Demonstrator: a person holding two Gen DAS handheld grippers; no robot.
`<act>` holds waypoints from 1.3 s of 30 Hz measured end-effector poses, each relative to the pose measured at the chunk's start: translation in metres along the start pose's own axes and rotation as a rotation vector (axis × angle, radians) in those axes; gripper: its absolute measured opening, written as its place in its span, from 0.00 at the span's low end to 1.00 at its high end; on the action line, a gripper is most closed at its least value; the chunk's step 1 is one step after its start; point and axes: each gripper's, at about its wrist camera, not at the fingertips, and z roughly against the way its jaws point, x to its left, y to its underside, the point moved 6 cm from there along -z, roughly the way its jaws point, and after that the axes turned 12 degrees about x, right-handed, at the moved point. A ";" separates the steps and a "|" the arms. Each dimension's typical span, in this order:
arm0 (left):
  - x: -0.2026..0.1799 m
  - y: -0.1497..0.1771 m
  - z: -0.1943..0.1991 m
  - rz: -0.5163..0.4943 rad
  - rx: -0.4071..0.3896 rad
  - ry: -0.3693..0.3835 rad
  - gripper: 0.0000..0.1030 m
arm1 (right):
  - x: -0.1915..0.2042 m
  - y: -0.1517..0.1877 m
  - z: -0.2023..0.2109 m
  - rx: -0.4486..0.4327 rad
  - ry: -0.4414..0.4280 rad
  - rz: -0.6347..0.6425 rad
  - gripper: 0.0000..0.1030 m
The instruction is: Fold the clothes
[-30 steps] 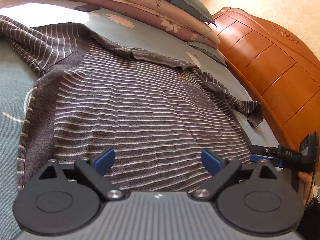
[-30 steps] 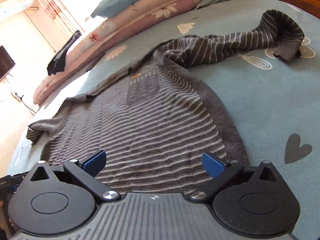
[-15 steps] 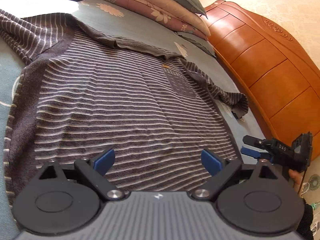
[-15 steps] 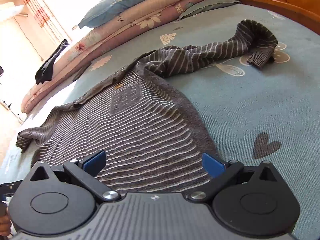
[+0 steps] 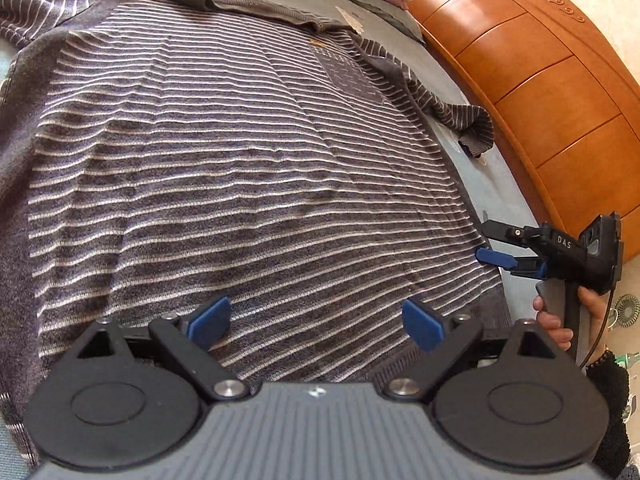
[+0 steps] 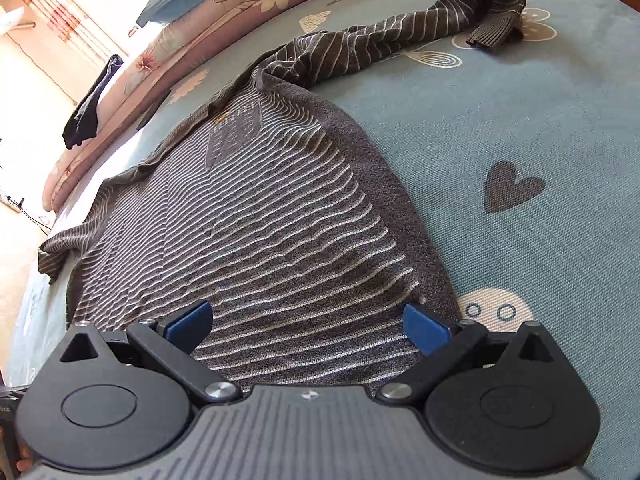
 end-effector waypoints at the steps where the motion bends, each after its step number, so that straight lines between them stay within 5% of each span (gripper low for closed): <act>1: -0.001 0.001 0.001 0.000 -0.001 0.002 0.90 | 0.000 0.000 0.003 -0.011 -0.015 -0.012 1.00; 8: -0.017 0.005 -0.005 -0.074 0.020 -0.024 0.90 | -0.001 0.018 0.013 -0.003 -0.039 -0.074 1.00; 15: -0.013 0.005 -0.002 -0.067 0.009 -0.037 0.90 | -0.022 0.013 0.028 -0.113 0.128 -0.110 1.00; 19: -0.014 0.004 0.000 -0.075 -0.011 -0.036 0.90 | -0.014 0.010 0.037 -0.167 -0.066 -0.115 1.00; 25: -0.016 0.005 -0.009 -0.094 0.001 -0.057 0.90 | 0.034 0.013 0.020 -0.132 -0.093 0.074 1.00; 30: -0.018 0.010 -0.008 -0.103 0.007 -0.057 0.90 | 0.034 0.020 -0.016 -0.022 0.160 0.124 1.00; 33: -0.018 0.012 -0.006 -0.099 0.011 -0.049 0.93 | 0.038 0.024 -0.020 -0.031 0.212 0.193 1.00; 39: -0.033 0.019 -0.002 -0.111 0.034 0.129 0.94 | 0.049 0.034 -0.032 -0.067 0.355 0.264 1.00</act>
